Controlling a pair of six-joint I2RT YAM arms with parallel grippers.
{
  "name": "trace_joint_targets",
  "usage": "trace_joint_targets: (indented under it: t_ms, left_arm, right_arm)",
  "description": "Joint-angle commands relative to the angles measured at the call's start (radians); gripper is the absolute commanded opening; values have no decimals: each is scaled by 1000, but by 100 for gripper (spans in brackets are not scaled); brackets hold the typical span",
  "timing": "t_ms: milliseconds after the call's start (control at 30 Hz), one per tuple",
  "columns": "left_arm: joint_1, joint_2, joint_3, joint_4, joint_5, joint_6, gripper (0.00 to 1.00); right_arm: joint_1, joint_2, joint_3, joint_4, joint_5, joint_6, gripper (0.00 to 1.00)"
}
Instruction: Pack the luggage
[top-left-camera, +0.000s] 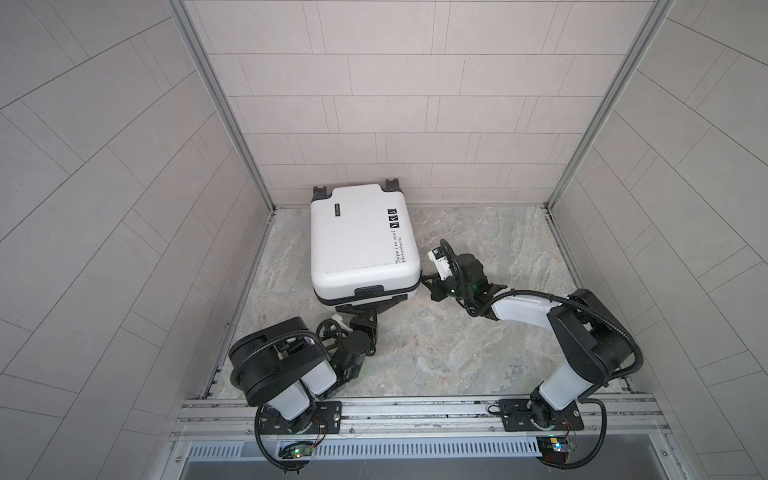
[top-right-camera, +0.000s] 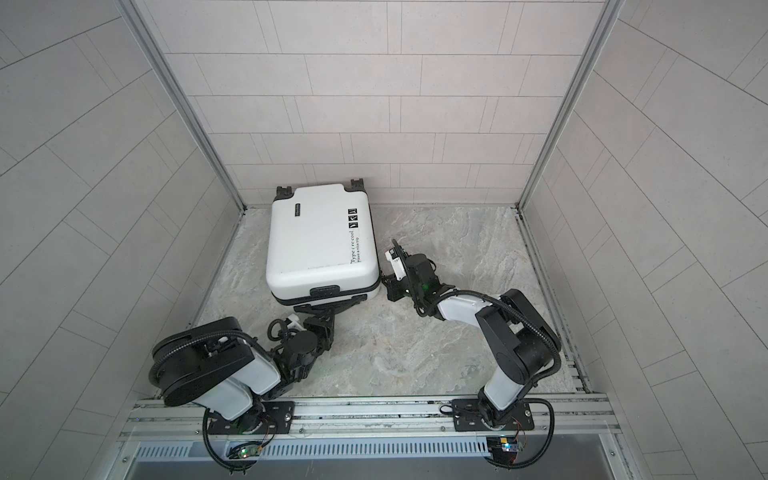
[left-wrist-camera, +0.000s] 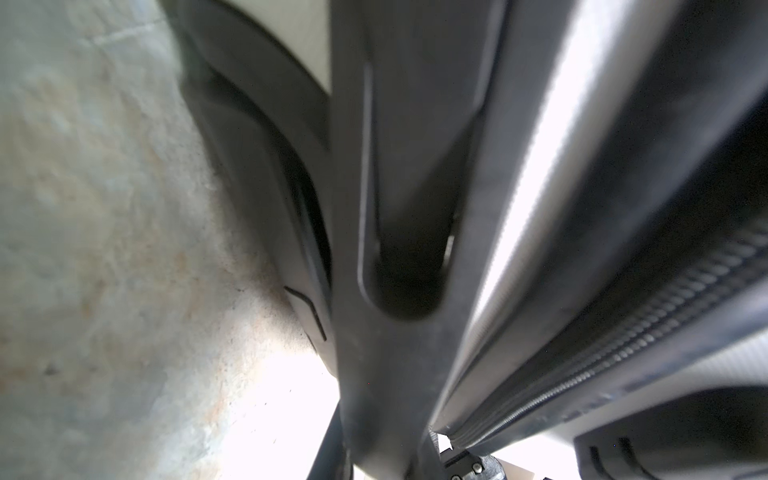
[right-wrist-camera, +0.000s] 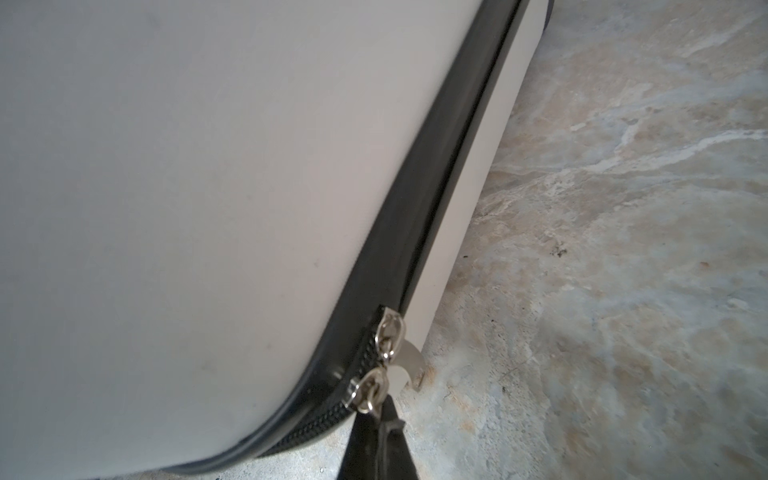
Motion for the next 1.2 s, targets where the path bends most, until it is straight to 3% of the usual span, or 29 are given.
trace_joint_targets:
  t_ms: [0,133,267,333,500,700,800,933,1067,1100,1167]
  left_arm:
    - [-13,-21,-19,44,-54,104,8]
    - [-10,-72,15,42,-37,223,63]
    - [-14,-129,61,-17,32,315,84]
    - [-33,-173,97,-110,92,354,85]
    - [-147,-323,197,-418,119,511,85]
    - [-205,-567,394,-900,147,830,85]
    - [-206,-664,481,-1061,134,973,85]
    - [-198,-769,522,-1144,3,1104,85]
    - [-97,-832,582,-1280,-13,1156,85]
    - [-60,-841,595,-1294,10,1167,85]
    - [14,-850,621,-1324,44,1182,85]
  right_arm:
    - [-45,-47,3,79,114,-14,0]
    - [-40,-98,-50,65,103,-29,0]
    - [-40,-134,-96,56,105,-36,0]
    - [-41,-154,-118,50,112,-38,0]
    - [-72,-192,-191,58,118,-14,0]
    - [-101,-284,-279,30,124,-7,0]
    - [-110,-352,-324,-2,134,-9,0]
    - [-119,-476,-398,-51,164,11,0]
    - [-119,-604,-445,-127,158,28,0]
    - [-119,-637,-451,-161,161,27,5]
    - [-119,-700,-452,-238,176,14,28]
